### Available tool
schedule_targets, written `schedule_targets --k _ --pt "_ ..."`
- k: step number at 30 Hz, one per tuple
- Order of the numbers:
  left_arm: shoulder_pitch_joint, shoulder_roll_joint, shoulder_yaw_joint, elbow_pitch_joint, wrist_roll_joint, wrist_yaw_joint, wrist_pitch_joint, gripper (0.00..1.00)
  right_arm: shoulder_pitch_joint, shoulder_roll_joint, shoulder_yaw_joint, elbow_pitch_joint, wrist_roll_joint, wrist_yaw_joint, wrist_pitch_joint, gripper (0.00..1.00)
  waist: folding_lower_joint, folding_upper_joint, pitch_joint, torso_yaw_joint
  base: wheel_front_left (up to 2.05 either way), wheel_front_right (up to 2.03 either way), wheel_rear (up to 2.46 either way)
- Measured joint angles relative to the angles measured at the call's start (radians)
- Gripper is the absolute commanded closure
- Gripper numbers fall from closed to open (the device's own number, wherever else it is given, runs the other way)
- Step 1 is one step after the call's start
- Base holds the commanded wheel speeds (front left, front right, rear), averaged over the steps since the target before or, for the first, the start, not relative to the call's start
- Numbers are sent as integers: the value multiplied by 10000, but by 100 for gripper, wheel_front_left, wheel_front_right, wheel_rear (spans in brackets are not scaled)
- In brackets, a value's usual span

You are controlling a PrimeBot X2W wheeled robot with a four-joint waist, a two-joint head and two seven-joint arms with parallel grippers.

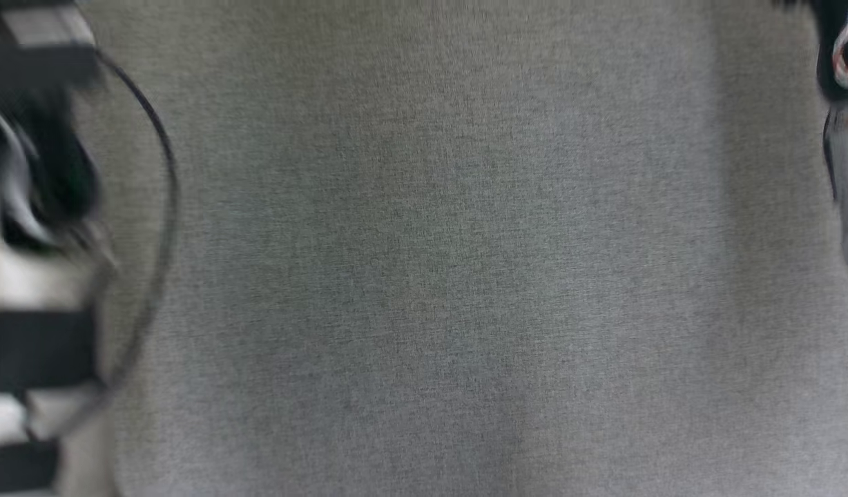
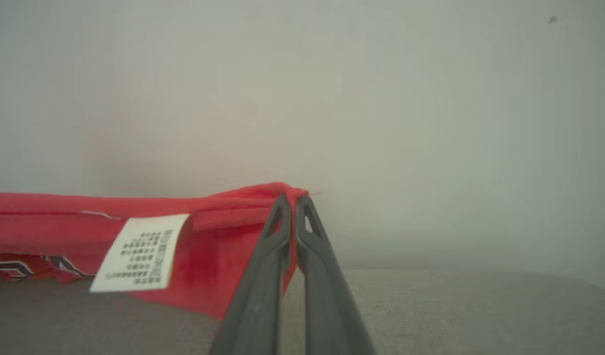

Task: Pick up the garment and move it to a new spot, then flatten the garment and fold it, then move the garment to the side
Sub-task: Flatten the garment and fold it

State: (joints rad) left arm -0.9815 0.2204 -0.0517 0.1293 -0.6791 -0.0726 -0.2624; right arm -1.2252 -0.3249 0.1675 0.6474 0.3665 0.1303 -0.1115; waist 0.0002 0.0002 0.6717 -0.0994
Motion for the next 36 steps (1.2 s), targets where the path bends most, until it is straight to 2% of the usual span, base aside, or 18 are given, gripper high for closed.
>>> schedule_targets --k 4,9,13,19,22,25,31,36 --pt "2267 -1083 805 -458 -184 -221 -2 100 1730 -372 537 -759 828 0 809 100 -3 -1 -505 112 0 0 0" --pt "4721 -1570 1097 -422 -531 -334 -2 100 3877 -589 548 -1720 1269 0 1643 100 -5 -3 -1411 210 0 0 0" --pt "6133 -1655 631 -150 -853 -422 -2 100 5369 -435 92 -2199 1246 0 2050 100 -5 -4 -2193 263 0 0 0" --pt "7597 -1695 -61 -349 -1733 -508 -2 100 7139 -309 -454 -2679 556 0 2713 100 -6 -4 -3145 329 0 0 0" --pt "8407 -1695 -633 -293 -1979 -514 19 100 8157 -15 -1012 -3135 336 0 3058 100 -6 -5 -3676 392 0 0 0" --pt "8923 -1712 -1083 -286 -2209 -520 301 100 9015 424 -1546 -3745 215 0 3292 100 -6 -5 -4152 474 0 0 0" --pt "9603 -1622 -1275 -249 -2840 -522 924 100 10421 1078 -2261 -4721 197 0 3871 100 -5 -5 -4883 695 0 0 0" --pt "10200 -1505 -1429 -460 -3942 -520 2150 100 11291 1459 -2752 -5386 -73 0 4475 100 -4 -3 -5276 866 0 0 0"
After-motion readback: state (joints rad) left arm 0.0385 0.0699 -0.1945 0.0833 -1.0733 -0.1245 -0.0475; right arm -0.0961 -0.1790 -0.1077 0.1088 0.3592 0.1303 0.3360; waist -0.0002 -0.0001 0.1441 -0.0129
